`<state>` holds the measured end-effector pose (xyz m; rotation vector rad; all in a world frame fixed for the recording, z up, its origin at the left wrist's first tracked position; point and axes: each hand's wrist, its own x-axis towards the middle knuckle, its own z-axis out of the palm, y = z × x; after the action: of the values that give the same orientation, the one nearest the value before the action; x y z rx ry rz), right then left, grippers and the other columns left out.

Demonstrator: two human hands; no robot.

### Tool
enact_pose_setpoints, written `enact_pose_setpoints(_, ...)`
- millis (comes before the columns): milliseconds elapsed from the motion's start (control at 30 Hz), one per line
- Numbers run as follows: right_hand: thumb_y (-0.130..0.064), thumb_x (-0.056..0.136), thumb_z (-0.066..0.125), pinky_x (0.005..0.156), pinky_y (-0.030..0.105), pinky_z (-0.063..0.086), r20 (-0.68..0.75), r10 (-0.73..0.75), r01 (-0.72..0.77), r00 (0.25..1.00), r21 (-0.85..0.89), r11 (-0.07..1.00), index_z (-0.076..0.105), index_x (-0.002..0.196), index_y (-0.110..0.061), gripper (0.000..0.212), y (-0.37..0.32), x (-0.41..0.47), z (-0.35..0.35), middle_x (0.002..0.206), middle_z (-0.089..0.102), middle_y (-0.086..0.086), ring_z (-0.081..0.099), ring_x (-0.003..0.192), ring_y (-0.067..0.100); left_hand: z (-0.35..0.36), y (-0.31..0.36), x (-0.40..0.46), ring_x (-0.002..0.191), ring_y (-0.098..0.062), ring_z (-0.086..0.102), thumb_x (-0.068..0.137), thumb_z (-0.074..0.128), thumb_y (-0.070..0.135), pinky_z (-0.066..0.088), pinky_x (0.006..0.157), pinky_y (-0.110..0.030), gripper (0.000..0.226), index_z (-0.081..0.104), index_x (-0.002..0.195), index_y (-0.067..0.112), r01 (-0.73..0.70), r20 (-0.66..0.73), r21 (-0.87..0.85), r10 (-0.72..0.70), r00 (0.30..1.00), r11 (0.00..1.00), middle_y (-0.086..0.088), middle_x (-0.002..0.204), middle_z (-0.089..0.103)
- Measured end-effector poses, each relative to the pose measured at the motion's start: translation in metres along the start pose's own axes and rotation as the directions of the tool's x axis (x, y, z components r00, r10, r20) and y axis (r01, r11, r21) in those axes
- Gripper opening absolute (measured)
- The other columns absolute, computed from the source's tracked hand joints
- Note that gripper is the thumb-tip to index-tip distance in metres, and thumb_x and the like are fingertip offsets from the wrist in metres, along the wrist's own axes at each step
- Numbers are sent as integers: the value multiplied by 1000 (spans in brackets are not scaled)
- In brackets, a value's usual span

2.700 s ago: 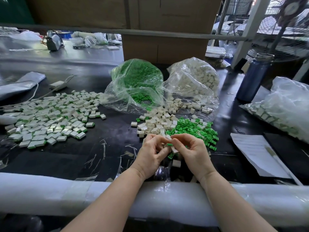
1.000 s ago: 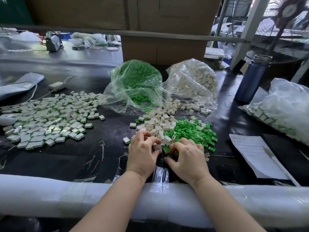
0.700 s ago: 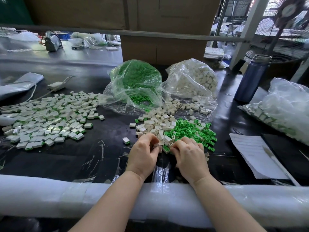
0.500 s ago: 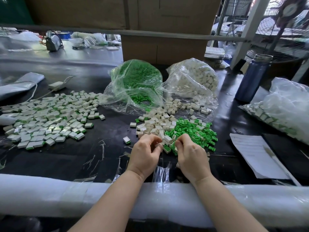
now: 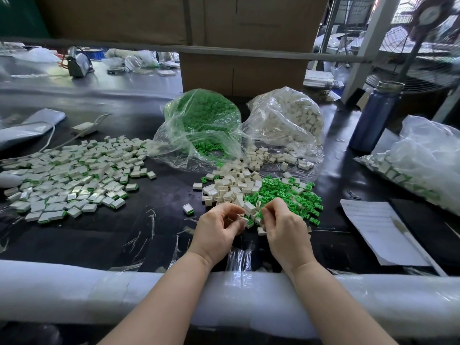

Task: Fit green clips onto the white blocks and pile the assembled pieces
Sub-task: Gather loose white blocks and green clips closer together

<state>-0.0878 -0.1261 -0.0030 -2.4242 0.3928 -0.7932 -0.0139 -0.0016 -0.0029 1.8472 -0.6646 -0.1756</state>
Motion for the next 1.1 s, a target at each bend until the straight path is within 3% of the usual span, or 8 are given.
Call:
enact_pose_setpoints(167, -10, 93, 52, 65, 26, 51, -7, 44, -42, 999, 147, 988, 65, 101, -8, 15, 2, 1, -2, 75, 63, -5, 63, 66, 14, 0, -1, 1, 83, -20, 65, 81, 68, 3, 55, 80, -24, 16, 65, 93, 12, 41, 11, -99, -40, 999, 994, -6, 85, 65)
enact_pose_setpoints(367, -8, 90, 58, 66, 34, 56, 45, 100, -109, 994, 308, 945, 62, 92, -19, 12, 2, 1, -1, 73, 66, -3, 66, 68, 14, 0, -2, 3, 83, -16, 67, 83, 64, -2, 56, 76, -21, 16, 66, 95, 8, 53, 39, -166, -47, 998, 985, -11, 93, 68)
enact_pose_setpoints(500, -6, 87, 62, 64, 25, 56, 94, 130, -158, 987, 434, 887, 57, 81, -27, 23, 0, 2, -3, 76, 68, -4, 66, 70, 12, -1, 0, 3, 74, -17, 68, 85, 60, -3, 57, 71, -24, 12, 60, 89, 8, 93, 63, -298, -78, 995, 950, -14, 89, 63)
enact_pose_setpoints(600, -4, 83, 66, 69, 22, 53, 89, 137, -163, 987, 456, 875, 64, 82, -17, 13, 1, 4, -5, 81, 67, -1, 63, 77, 11, -1, 2, 2, 69, -10, 67, 84, 61, 0, 55, 67, -19, 10, 58, 89, 7, 106, 106, -309, -77, 991, 945, -8, 83, 62)
enact_pose_setpoints(700, -4, 81, 68, 65, 15, 48, 133, 146, -193, 980, 499, 845, 66, 81, -12, 9, 1, 5, -5, 78, 67, 0, 60, 69, 4, 0, 3, 1, 67, -9, 65, 84, 61, 1, 54, 67, -18, 9, 58, 90, 6, 109, 141, -306, -68, 988, 946, -5, 79, 61)
enact_pose_setpoints(933, -1, 82, 66, 62, 18, 48, 206, 141, -228, 968, 493, 840, 63, 74, -16, 17, -1, 4, -4, 70, 64, -1, 56, 62, 4, -1, 3, 1, 72, -14, 64, 82, 63, 0, 55, 71, -20, 13, 64, 95, 2, 103, 144, -273, -65, 987, 956, -12, 89, 65)
enact_pose_setpoints(1100, 3, 81, 66, 60, 22, 48, 237, 158, -264, 959, 531, 805, 63, 78, -13, 17, -2, 4, -5, 68, 62, 3, 54, 57, 6, 0, 4, 1, 67, -8, 64, 82, 64, -1, 53, 67, -17, 10, 68, 90, 4, 82, 135, -260, -48, 990, 962, -1, 81, 64)
